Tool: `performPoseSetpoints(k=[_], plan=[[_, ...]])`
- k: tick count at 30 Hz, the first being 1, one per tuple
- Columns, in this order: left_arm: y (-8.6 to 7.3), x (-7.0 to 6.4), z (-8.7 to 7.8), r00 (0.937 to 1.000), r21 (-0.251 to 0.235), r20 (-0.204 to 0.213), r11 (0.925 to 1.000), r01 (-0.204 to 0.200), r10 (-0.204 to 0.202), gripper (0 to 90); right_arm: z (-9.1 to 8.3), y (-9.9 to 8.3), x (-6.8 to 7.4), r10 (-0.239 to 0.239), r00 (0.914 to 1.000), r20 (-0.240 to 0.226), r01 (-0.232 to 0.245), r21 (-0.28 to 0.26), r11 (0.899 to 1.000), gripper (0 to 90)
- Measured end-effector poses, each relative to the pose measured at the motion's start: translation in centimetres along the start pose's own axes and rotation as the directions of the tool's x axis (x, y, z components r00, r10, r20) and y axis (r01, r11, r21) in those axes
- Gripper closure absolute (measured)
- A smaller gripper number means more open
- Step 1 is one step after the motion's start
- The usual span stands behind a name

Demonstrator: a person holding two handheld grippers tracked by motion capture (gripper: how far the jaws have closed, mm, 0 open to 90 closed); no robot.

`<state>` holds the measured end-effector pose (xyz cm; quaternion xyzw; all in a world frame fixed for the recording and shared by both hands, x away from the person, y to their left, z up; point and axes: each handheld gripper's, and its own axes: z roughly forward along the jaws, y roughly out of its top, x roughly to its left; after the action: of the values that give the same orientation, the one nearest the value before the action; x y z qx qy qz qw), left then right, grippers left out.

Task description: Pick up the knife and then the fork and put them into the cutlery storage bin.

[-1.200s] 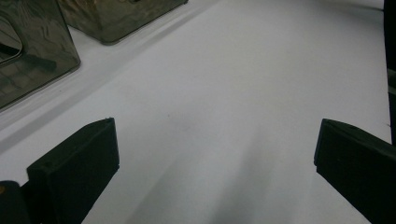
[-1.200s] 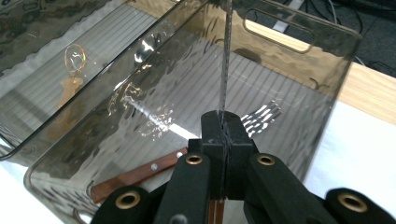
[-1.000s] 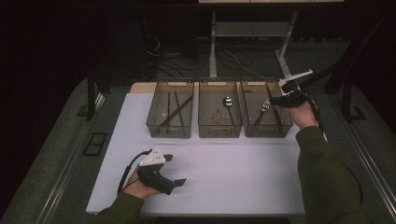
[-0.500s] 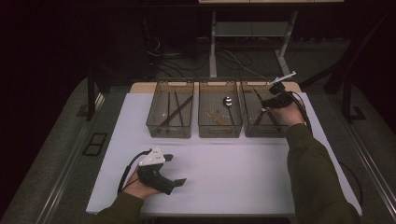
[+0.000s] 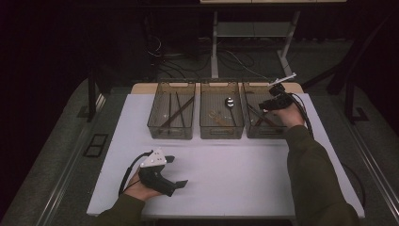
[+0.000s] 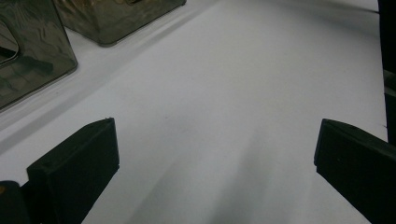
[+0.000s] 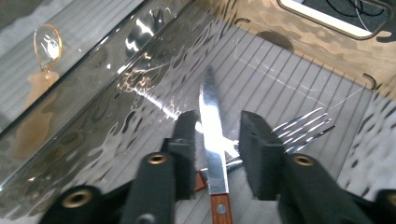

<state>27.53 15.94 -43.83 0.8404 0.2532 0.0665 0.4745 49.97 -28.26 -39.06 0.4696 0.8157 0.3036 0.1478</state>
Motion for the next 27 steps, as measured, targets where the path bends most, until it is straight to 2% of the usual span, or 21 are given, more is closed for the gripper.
performPoseSetpoints(k=[4,6,9,16,19,22,25,27], plan=[[0.0,0.1,-0.1,1.0000,0.000,-0.001,1.0000,-0.001,0.001,0.0,-0.5,-0.1,-0.1,0.021,0.9998,0.004,-0.021,-0.022,1.000,51.9],[0.0,0.1,-0.1,1.0000,0.000,-0.001,1.0000,-0.001,0.001,0.0,-0.8,-0.1,-0.2,0.032,0.9995,0.000,-0.032,-0.031,0.999,49.3],[0.0,0.1,0.0,1.0000,0.002,-0.001,1.0000,-0.002,0.002,0.0,-1.4,-0.2,-0.1,0.028,0.9996,-0.009,-0.029,-0.058,0.998,40.1],[0.0,0.2,0.0,0.9999,-0.005,0.004,0.9999,0.013,-0.013,0.0,-2.9,-0.4,0.6,0.030,0.9988,-0.037,-0.034,-0.117,0.993,28.7],[0.0,0.2,0.1,0.9999,-0.005,0.005,0.9999,0.014,-0.014,0.0,-3.4,-0.8,1.0,0.016,0.9996,-0.023,-0.018,-0.135,0.991,25.6],[0.0,0.2,0.1,0.9999,-0.005,0.006,0.9999,0.014,-0.014,0.0,-3.8,-1.2,1.3,0.028,0.9984,-0.049,-0.035,-0.160,0.986,19.6],[0.0,0.2,0.2,0.9999,0.001,0.010,0.9999,0.010,-0.010,0.0,-4.3,-1.7,1.7,0.025,0.9993,-0.029,-0.030,-0.182,0.983,18.2],[0.0,0.3,0.3,0.9999,0.004,0.011,0.9999,0.010,-0.010,0.0,-4.7,-2.0,1.9,0.027,0.9989,-0.037,-0.034,-0.203,0.979,17.8]])
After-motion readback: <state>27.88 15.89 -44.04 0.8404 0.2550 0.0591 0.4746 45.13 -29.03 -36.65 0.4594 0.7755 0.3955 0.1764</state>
